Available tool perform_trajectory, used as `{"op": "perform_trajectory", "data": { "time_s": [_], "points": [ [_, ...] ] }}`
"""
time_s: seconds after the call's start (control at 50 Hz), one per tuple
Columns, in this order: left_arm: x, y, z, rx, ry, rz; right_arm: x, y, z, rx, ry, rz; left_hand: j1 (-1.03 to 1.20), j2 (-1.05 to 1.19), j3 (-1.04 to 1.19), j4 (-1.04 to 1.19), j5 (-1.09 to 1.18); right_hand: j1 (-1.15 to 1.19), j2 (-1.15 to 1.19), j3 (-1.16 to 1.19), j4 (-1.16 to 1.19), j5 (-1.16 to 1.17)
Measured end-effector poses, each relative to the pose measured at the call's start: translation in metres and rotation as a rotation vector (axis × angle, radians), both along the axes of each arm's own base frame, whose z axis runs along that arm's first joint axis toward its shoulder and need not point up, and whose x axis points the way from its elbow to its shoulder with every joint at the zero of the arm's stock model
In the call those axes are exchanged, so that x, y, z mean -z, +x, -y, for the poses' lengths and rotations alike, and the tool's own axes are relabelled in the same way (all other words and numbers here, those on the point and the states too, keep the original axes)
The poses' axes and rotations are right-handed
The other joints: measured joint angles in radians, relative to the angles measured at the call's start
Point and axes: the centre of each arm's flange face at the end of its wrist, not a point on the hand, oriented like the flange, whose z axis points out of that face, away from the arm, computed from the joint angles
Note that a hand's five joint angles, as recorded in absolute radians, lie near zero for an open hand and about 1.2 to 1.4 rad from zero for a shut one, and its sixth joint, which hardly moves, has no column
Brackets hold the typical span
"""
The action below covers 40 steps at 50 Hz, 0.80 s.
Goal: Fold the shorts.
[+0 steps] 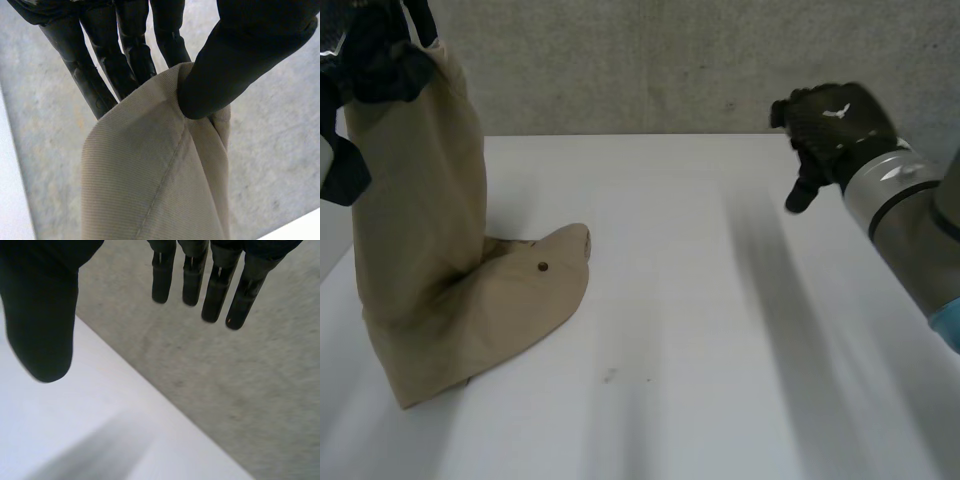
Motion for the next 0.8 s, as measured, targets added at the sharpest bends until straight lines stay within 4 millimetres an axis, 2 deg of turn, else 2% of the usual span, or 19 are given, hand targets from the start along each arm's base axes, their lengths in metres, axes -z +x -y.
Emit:
{"op": "perform_trajectory", "data": {
  "time_s": [0.08, 0.18, 0.28, 0.4, 0.48, 0.58, 0.64, 0.72, 0.8],
  "points": [
    [-0.016, -0.002, -0.021, 0.048, -0.051, -0.008, 0.010, 0.011, 0.003, -0.085, 0.060, 0.053, 0.000, 0.000, 0.000, 0.000, 0.000, -0.048, -0.046, -0.058, -0.057, -0.064],
    [-0.033, -0.006, -0.045, 0.104, -0.100, -0.020, 0.012, 0.024, 0.005, -0.216, 0.113, 0.111, 0.000, 0.000, 0.000, 0.000, 0.000, -0.048, -0.046, -0.058, -0.057, -0.065],
    [-0.042, -0.011, -0.068, 0.168, -0.110, -0.021, 0.012, 0.040, 0.011, -0.349, 0.176, 0.195, 0.000, 0.000, 0.000, 0.000, 0.000, -0.048, -0.046, -0.058, -0.057, -0.065],
    [-0.045, -0.015, -0.084, 0.215, -0.104, -0.018, 0.016, 0.056, 0.018, -0.448, 0.238, 0.267, 0.000, 0.000, 0.000, 0.000, 0.000, -0.048, -0.046, -0.058, -0.057, -0.065],
    [-0.047, -0.015, -0.091, 0.228, -0.109, -0.020, 0.030, 0.073, 0.015, -0.513, 0.306, 0.290, 0.000, 0.000, 0.000, 0.000, 0.000, -0.048, -0.046, -0.058, -0.057, -0.065],
    [-0.047, -0.015, -0.091, 0.228, -0.108, -0.021, 0.064, 0.101, -0.012, -0.585, 0.430, 0.267, 0.000, 0.000, 0.000, 0.000, 0.000, -0.048, -0.046, -0.058, -0.057, -0.065],
    [-0.045, -0.015, -0.088, 0.224, -0.101, -0.017, 0.079, 0.109, -0.028, -0.603, 0.487, 0.245, 0.000, 0.000, 0.000, 0.000, 0.000, -0.044, -0.043, -0.054, -0.054, -0.047],
    [-0.041, -0.016, -0.083, 0.216, -0.091, -0.012, 0.091, 0.109, -0.039, -0.580, 0.525, 0.224, 0.000, 0.000, 0.000, 0.000, 0.000, -0.022, -0.043, -0.014, -0.010, -0.002],
    [-0.038, -0.016, -0.077, 0.203, -0.079, -0.005, 0.087, 0.100, -0.035, -0.499, 0.504, 0.221, 0.000, 0.000, 0.000, 0.000, 0.000, 0.002, -0.043, 0.012, 0.017, 0.014]
  ]
}}
